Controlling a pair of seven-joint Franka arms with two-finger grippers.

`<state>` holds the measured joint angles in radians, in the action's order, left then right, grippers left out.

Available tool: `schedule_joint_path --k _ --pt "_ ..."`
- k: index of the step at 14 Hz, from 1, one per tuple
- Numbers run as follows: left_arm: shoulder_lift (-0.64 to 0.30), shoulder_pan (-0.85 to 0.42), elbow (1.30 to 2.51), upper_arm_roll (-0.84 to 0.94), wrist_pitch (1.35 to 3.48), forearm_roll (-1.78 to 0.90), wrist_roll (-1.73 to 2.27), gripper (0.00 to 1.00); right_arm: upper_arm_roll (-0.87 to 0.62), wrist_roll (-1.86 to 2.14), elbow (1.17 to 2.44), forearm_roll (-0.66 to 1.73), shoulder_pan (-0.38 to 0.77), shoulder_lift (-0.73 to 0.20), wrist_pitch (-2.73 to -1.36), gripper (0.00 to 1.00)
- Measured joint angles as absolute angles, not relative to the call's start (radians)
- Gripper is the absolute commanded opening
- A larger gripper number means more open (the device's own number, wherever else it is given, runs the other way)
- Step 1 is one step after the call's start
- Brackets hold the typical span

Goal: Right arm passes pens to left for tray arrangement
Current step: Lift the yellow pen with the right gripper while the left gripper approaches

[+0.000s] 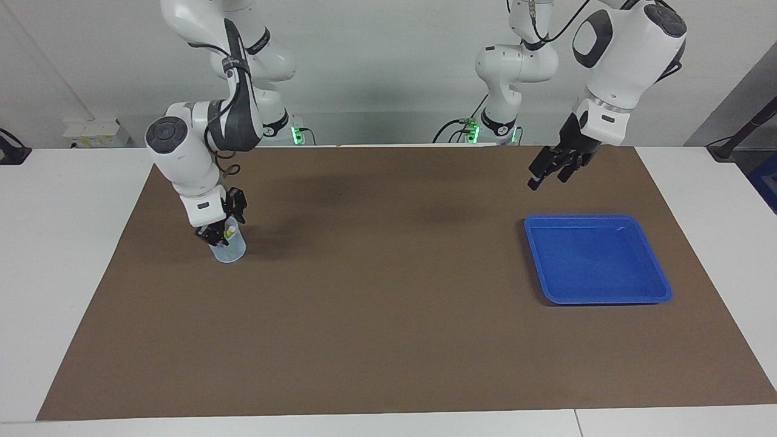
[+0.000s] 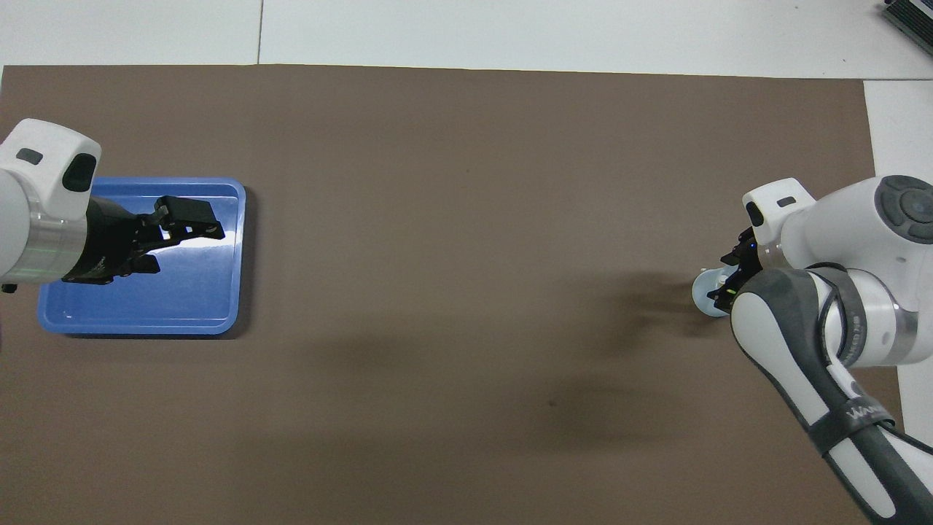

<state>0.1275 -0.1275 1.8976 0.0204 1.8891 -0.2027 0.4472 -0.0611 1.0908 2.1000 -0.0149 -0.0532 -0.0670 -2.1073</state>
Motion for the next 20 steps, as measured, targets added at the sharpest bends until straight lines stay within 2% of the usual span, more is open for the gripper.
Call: schedule_joint_path --k 2,5,7,10,13,18,20 --pt "0.13 -0.127 1.908 0.02 1.889 -0.219 0.449 1.0 -0.061 1.091 2.1 -0.016 -0.052 -0.062 -2.1 0.2" --pt "0.138 -0.126 1.928 0.016 1.894 -0.317 0.452 1.0 -0.062 1.091 2.1 -0.016 -0.047 -0.061 -2.095 0.16" --pt "0.151 -0.125 1.973 0.015 1.944 -0.37 0.465 1.0 -0.062 1.091 2.1 -0.016 -0.047 -0.061 -2.095 0.0" --pt "0.173 -0.127 2.096 0.017 2.077 -0.478 0.484 1.0 -0.062 1.091 2.1 -0.016 -0.047 -0.061 -2.089 0.0" --pt "0.18 -0.127 2.167 0.018 2.157 -0.645 0.514 1.0 -0.062 1.091 2.086 -0.016 -0.047 -0.061 -2.077 0.0" --pt "0.181 -0.232 2.277 0.024 2.395 -0.876 0.613 1.0 -0.06 1.072 1.905 -0.015 -0.052 -0.046 -1.93 0.0" --pt "0.181 -0.26 2.296 0.025 2.426 -0.941 0.631 1.0 -0.063 0.982 1.823 -0.011 -0.05 -0.017 -1.861 0.0"
